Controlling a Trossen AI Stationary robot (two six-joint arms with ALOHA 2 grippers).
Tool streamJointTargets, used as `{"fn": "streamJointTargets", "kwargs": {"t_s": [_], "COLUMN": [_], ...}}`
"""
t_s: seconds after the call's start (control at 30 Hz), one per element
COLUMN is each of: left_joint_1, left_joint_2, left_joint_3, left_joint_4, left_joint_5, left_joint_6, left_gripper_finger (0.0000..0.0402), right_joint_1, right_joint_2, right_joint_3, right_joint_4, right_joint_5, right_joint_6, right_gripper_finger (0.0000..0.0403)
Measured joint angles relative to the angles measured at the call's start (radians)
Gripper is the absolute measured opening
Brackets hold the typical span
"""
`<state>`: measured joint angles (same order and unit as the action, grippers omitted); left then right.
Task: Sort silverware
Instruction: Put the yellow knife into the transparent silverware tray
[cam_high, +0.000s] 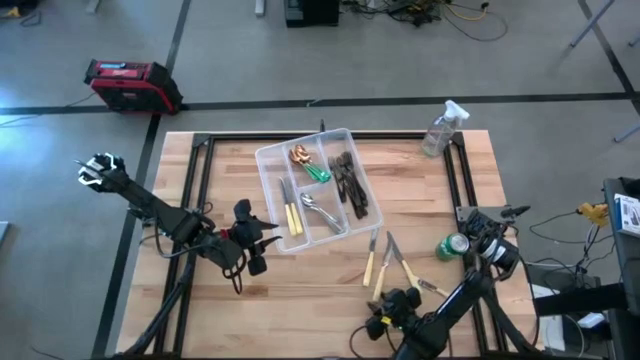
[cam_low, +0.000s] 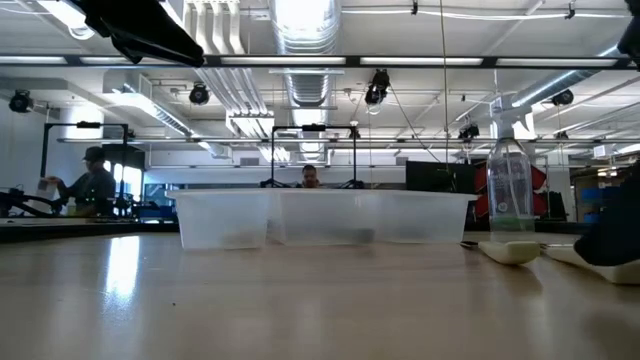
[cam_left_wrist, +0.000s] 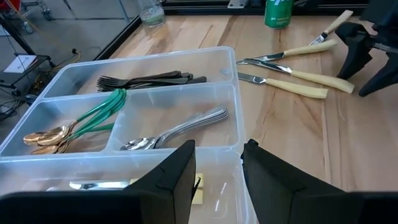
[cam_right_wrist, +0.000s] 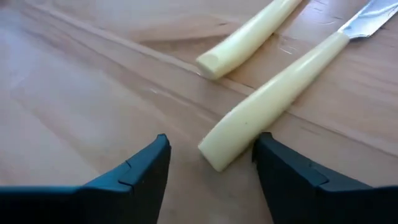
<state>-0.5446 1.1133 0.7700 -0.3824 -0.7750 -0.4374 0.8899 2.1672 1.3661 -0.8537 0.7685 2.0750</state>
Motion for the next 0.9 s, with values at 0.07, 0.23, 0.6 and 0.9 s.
{"fn": "streamJointTargets", "kwargs": {"t_s": [0.07,0.23,0.6,0.9], "left_joint_1": [0.0,0.0,-0.002,-0.002], "left_joint_2": [0.0,0.0,0.0,0.0], "left_joint_3": [0.0,0.0,0.0,0.0], "left_joint_4": [0.0,0.001,-0.001,-0.01], "left_joint_5": [0.0,0.0,0.0,0.0], "left_joint_6": [0.0,-0.002,-0.01,-0.007], "left_gripper_finger": [0.0119,0.0119,0.0119,0.0119], "right_joint_1": [-0.01,-0.049,-0.075,-0.038], "right_joint_2": [0.012,0.033,0.043,0.03], "right_joint_3": [0.012,0.012,0.006,0.004], "right_joint_4": [-0.025,-0.115,-0.306,-0.323], "right_joint_5": [-0.006,-0.014,-0.092,-0.158], "right_joint_6": [0.023,0.019,-0.045,-0.031], "right_gripper_finger": [0.0229,0.0215,0.0115,0.0025]}}
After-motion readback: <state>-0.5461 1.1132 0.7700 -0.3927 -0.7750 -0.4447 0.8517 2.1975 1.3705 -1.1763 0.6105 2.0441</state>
